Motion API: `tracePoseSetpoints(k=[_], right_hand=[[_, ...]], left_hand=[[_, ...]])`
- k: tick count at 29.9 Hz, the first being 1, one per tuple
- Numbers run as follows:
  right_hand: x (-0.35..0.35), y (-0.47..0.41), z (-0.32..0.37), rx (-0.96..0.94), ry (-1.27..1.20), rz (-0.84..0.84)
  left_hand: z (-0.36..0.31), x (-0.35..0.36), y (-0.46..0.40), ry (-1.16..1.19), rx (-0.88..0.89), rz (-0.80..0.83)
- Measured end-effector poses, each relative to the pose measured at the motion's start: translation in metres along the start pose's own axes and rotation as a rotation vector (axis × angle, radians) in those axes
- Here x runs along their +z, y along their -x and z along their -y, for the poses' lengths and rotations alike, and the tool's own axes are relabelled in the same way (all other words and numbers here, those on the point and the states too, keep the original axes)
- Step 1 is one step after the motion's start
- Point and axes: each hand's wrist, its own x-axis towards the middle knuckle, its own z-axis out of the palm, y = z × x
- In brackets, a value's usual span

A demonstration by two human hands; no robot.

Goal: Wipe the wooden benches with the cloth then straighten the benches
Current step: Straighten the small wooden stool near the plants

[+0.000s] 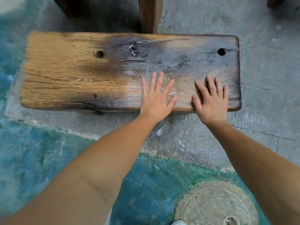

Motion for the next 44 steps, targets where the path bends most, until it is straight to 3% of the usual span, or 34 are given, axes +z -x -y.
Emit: tracePoseSetpoints(k=[4, 6, 11, 17, 20, 24, 27, 40, 42, 44], right_hand=[[-0.017, -0.011, 0.021, 0.165, 0.015, 0.082], [-0.022, -0.007, 0.048, 0.244, 0.045, 0.129], [-0.025, 0.005, 0.185, -0.038, -0.016, 0.175], [0.021, 0.004, 0.333, -0.313, -0.079, 0.178], [0.047, 0.012, 0.362, -0.302, -0.028, 0.079], [0.065, 0.005, 0.379, -0.315, -0.038, -0.193], [0.079, -0.013, 0.396, -0.34, -0.036, -0.227], [0.098, -0.041, 0.412, -0.263, -0.068, -0.092], [0.099, -0.052, 0.413, -0.266, -0.057, 0.064], [0.084, -0.042, 0.42, -0.289, -0.07, 0.377]], left_hand=[[0.02, -0.02, 0.008, 0.169, 0.107, 0.088], [0.054, -0.022, 0.032, 0.179, 0.034, 0.045], [0.194, -0.044, 0.097, 0.097, -0.325, -0.114], [0.279, -0.05, 0.099, 0.056, -0.362, -0.21], [0.304, -0.039, 0.094, -0.004, -0.351, -0.31], [0.331, -0.026, 0.085, -0.076, -0.265, -0.524], [0.356, -0.017, 0.073, -0.067, -0.258, -0.589], [0.384, -0.026, 0.034, -0.033, -0.211, -0.402], [0.386, -0.031, 0.028, 0.018, -0.257, -0.314], [0.386, -0.038, 0.041, 0.041, -0.333, -0.159]])
